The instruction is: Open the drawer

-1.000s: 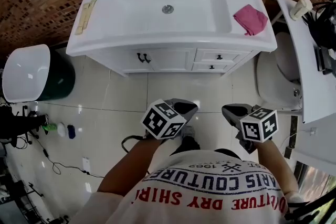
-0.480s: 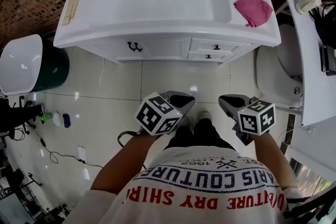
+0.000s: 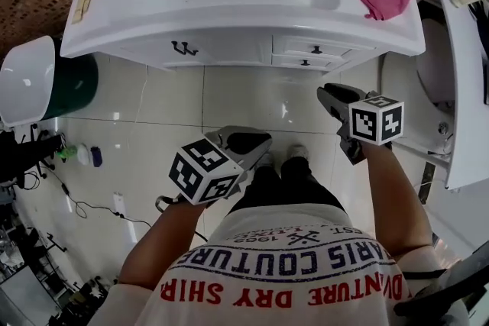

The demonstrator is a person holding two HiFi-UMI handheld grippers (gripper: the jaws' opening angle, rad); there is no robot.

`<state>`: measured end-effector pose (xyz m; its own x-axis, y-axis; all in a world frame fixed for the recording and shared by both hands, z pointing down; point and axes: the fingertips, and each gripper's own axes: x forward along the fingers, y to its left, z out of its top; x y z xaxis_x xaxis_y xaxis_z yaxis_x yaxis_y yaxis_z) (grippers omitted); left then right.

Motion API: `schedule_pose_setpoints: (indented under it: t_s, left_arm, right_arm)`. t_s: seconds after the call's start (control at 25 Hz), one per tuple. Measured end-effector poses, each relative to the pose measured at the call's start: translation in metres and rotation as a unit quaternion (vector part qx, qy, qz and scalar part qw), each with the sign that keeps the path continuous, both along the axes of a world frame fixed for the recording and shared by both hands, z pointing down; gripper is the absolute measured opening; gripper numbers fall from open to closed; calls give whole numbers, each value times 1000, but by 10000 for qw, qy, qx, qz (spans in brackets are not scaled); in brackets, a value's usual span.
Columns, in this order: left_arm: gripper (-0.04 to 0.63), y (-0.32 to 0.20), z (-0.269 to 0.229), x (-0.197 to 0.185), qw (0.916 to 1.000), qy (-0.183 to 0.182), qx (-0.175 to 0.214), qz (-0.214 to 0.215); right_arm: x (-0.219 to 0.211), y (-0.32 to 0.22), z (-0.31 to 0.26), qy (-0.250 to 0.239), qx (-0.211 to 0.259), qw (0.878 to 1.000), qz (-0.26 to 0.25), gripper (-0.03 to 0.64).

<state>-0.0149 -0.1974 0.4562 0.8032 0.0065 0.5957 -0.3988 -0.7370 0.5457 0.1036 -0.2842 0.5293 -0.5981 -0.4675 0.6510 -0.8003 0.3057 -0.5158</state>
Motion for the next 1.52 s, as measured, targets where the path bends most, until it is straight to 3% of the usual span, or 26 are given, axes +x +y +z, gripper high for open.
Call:
schedule_pose_setpoints:
  t_s: [0.28, 0.48, 0.88, 1.52]
  left_arm:
    - [-17, -2, 37, -10, 9996, -205, -124, -151]
    - [-17, -1, 49, -18, 9991, -271, -185, -262]
    - [-17, -8, 61, -19, 9982, -375, -134, -456]
    - [-17, -25, 63, -14, 9980, -624, 19, -46]
  right_arm:
    - [34, -59, 97, 564, -206, 9932, 996, 127]
    - [45, -88, 134, 976, -294, 9857, 1344, 140]
    - [46, -116, 166, 1340, -367, 9807, 1376, 164]
    - [47, -120, 173, 1537, -514, 9750, 1520, 132]
